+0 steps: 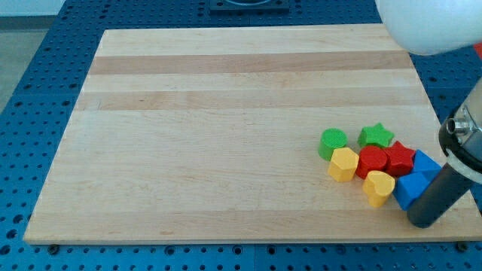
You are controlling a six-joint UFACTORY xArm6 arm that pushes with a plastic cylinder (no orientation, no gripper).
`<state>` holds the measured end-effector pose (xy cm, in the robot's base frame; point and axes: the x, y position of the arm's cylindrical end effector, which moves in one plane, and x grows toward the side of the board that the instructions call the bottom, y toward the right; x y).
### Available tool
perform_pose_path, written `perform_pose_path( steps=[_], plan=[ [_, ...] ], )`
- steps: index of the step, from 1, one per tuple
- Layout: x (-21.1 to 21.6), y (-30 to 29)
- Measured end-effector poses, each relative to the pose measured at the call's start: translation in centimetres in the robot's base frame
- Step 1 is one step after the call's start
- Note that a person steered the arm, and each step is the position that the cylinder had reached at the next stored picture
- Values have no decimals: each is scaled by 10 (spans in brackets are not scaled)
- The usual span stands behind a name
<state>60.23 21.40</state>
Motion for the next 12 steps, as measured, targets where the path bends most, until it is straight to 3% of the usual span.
perform_pose_path(
  steps=[2, 4, 7, 12],
  plan=[
    [-8, 17],
    [-23, -21],
    [-23, 31],
    [-91, 37]
  ],
)
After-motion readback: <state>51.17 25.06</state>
